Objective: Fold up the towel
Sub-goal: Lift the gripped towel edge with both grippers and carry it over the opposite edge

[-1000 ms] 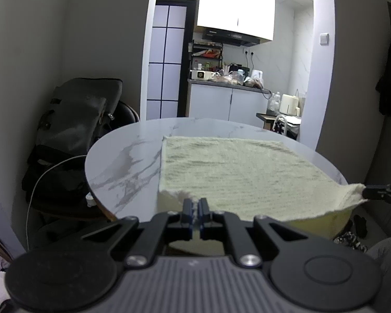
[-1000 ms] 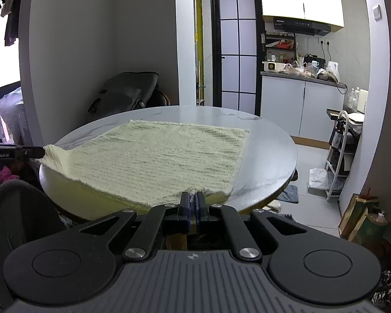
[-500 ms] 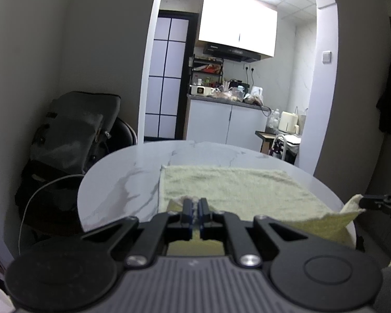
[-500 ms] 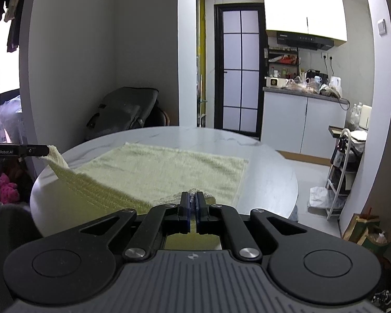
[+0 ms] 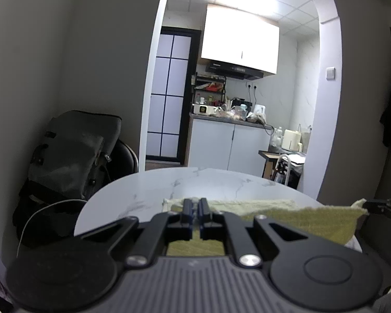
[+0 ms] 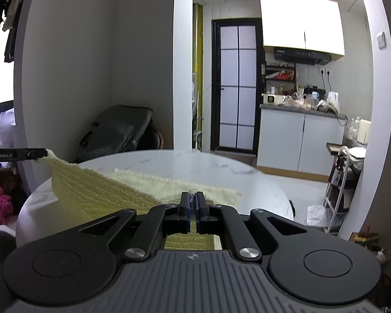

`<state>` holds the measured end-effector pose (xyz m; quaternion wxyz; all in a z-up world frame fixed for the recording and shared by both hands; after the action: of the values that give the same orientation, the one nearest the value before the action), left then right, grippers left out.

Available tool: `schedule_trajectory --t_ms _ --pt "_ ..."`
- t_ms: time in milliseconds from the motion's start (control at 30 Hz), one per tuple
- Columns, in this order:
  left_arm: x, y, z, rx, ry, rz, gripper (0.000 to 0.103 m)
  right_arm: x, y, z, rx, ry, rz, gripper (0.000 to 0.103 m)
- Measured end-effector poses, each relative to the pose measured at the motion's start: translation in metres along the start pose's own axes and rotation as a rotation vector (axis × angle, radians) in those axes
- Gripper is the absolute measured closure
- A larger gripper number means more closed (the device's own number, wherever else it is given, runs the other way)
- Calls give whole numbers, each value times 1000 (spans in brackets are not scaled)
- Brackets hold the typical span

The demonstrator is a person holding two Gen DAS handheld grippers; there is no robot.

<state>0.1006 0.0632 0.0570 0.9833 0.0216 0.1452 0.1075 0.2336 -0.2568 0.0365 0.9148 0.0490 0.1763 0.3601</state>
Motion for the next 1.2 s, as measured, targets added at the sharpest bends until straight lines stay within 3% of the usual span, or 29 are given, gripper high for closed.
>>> schedule_trajectory --t_ms 833,1200 --pt "8 8 19 -12 -41 11 98 9 4 21 -19 -57 1 99" --pt "15 11 16 -17 -28 13 98 14 4 14 -17 -39 0 99"
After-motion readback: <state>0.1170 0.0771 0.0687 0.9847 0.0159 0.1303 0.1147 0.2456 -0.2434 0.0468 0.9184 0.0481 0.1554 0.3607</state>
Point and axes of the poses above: each gripper's, at about its wrist camera, not at the fingertips, and x roughly the way its jaws point, y to its left, z to its top, the point moved 6 cm from there along x, roughly the way its jaws point, and after that the axes turned 11 degrees about x, right-handed, at the moved point
